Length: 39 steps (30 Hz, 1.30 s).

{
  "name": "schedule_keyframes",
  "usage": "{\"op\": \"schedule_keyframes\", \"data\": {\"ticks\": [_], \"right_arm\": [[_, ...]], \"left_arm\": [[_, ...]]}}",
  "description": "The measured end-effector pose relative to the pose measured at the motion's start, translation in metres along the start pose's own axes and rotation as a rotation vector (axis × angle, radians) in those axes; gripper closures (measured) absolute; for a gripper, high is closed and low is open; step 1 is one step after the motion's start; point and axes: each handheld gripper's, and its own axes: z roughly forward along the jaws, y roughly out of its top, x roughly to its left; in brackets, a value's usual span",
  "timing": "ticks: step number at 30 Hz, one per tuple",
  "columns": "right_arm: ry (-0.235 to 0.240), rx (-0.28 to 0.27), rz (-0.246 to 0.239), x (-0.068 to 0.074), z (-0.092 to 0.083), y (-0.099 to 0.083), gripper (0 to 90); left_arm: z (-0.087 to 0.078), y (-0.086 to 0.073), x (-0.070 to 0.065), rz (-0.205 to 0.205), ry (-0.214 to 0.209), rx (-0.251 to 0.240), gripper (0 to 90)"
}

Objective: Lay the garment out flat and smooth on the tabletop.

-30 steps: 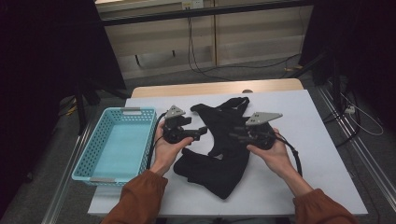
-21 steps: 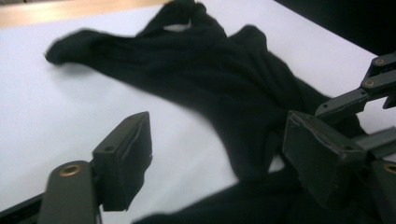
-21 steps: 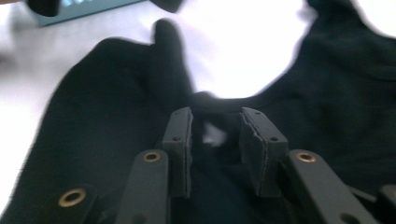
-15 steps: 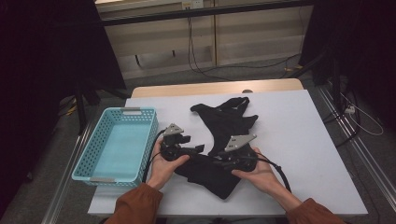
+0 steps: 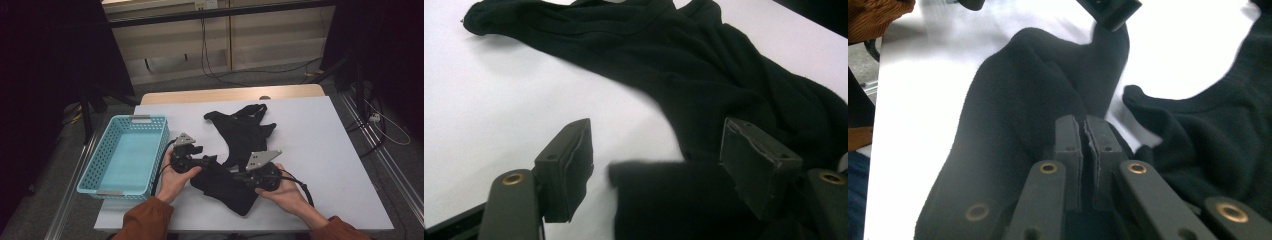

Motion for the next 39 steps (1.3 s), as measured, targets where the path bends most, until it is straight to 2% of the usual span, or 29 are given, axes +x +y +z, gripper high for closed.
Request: {"op": "schedule_keyframes", "data": {"ticks": [7, 11, 13, 19, 25, 29, 34, 36, 39], "right_arm": [[-0.016, -0.004, 0.018, 0.001, -0.017, -0.013, 82.1], [-0.039, 0.01, 0.019, 0.002, -0.026, -0.021, 85.6], [-0.063, 0.019, 0.02, 0.002, -0.032, -0.024, 85.8], [-0.108, -0.037, 0.054, -0.002, -0.057, -0.033, 85.6], [-0.177, -0.032, 0.105, -0.012, -0.08, -0.054, 85.1], [-0.224, 0.003, 0.141, -0.016, -0.092, -0.071, 85.4], [-0.282, 0.046, 0.182, -0.022, -0.101, -0.085, 85.1], [-0.286, 0.061, 0.192, -0.024, -0.1, -0.087, 82.8], [-0.284, 0.045, 0.181, -0.023, -0.097, -0.082, 75.6]], "left_arm": [[0.0, -0.001, 0.0, -0.001, 0.0, 0.003, 30.7], [-0.001, -0.002, 0.0, -0.001, 0.0, 0.004, 30.8], [-0.001, -0.002, 0.0, 0.002, 0.001, 0.005, 30.8], [-0.002, -0.001, 0.0, 0.001, 0.003, -0.005, 31.7], [-0.004, -0.002, -0.002, 0.008, -0.003, 0.005, 33.3], [-0.004, -0.004, -0.007, 0.025, -0.021, 0.018, 34.8], [-0.002, -0.007, -0.019, 0.044, -0.061, 0.043, 35.5], [0.0, -0.008, -0.027, 0.06, -0.079, 0.051, 35.7], [0.002, -0.01, -0.036, 0.086, -0.098, 0.064, 36.8]]}}
